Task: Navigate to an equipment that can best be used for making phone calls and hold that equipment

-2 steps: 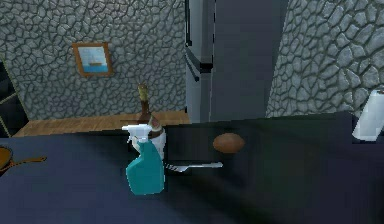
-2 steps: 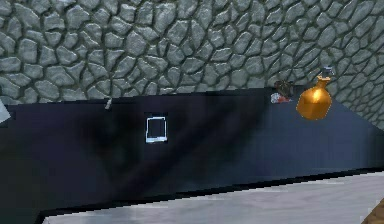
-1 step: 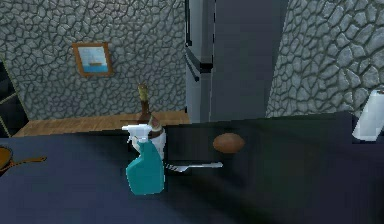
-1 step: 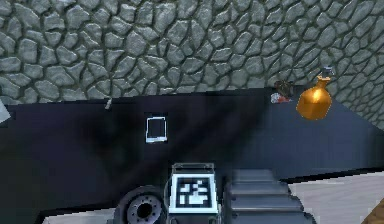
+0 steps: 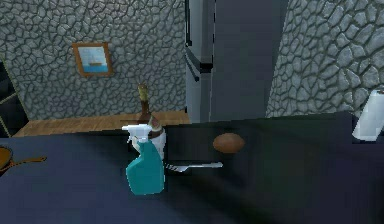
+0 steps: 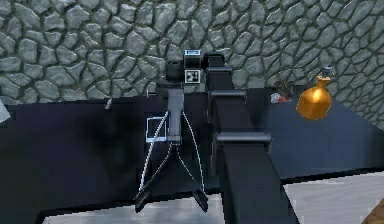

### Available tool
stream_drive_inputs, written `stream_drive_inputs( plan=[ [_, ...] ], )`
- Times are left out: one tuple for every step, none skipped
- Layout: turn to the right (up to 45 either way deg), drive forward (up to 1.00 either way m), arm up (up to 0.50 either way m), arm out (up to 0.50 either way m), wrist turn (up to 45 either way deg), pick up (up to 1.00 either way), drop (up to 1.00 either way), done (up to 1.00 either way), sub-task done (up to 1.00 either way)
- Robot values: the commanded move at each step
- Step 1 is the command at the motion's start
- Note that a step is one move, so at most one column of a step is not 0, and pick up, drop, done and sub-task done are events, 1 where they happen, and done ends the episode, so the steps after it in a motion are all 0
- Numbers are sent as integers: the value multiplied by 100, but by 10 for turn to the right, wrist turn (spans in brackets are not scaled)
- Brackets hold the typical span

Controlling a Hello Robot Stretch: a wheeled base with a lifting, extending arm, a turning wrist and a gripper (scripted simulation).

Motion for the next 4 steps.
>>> stream_drive_inputs(
  plan=[
    [0,0,0,0,450,0,0,0,0],
    [0,0,0,0,450,0,0,0,0],
    [0,0,0,0,450,0,0,0,0],
    [0,0,0,0,90,0,0,0,0]
  ],
)
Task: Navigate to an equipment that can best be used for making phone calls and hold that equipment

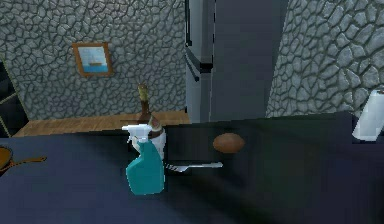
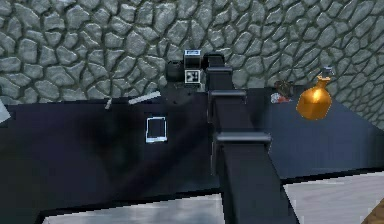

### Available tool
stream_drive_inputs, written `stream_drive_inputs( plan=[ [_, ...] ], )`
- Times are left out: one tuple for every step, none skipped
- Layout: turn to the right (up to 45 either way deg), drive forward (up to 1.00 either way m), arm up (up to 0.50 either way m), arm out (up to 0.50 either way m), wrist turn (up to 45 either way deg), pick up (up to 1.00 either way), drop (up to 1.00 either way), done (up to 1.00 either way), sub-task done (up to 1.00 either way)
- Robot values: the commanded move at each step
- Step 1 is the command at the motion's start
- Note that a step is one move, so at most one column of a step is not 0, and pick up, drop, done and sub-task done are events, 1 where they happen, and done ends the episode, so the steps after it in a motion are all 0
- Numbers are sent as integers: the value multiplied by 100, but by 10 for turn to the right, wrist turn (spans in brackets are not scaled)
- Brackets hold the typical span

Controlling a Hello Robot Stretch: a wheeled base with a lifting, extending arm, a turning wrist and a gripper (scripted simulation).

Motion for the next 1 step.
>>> stream_drive_inputs(
  plan=[
    [0,0,-16,0,0,0,0,0,0]
  ],
)
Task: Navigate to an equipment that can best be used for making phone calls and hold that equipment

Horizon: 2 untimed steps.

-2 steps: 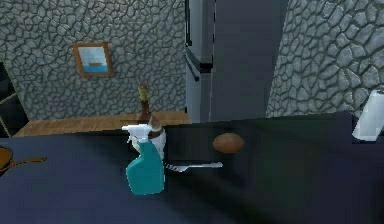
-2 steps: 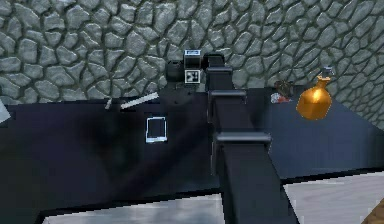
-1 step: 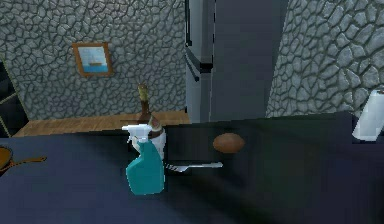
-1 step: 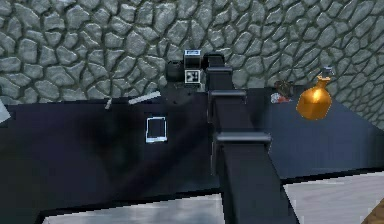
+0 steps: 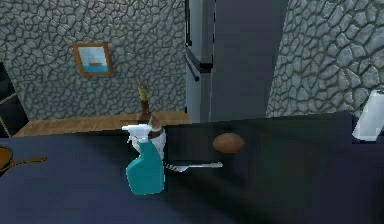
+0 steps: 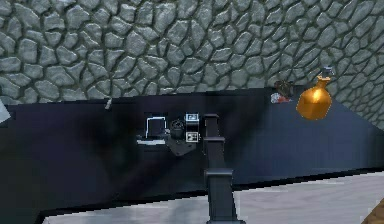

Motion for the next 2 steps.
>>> stream_drive_inputs(
  plan=[
    [0,0,0,0,0,100,0,0,0],
    [0,0,10,0,0,0,0,0,0]
  ],
)
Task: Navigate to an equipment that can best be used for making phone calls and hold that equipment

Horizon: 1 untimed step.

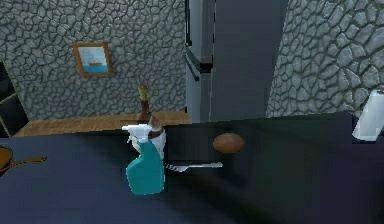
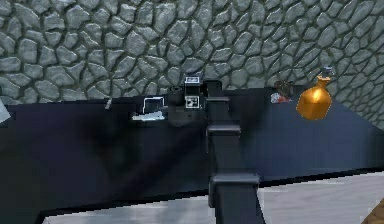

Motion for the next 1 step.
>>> stream_drive_inputs(
  plan=[
    [0,0,0,0,0,0,0,100,0]
  ],
)
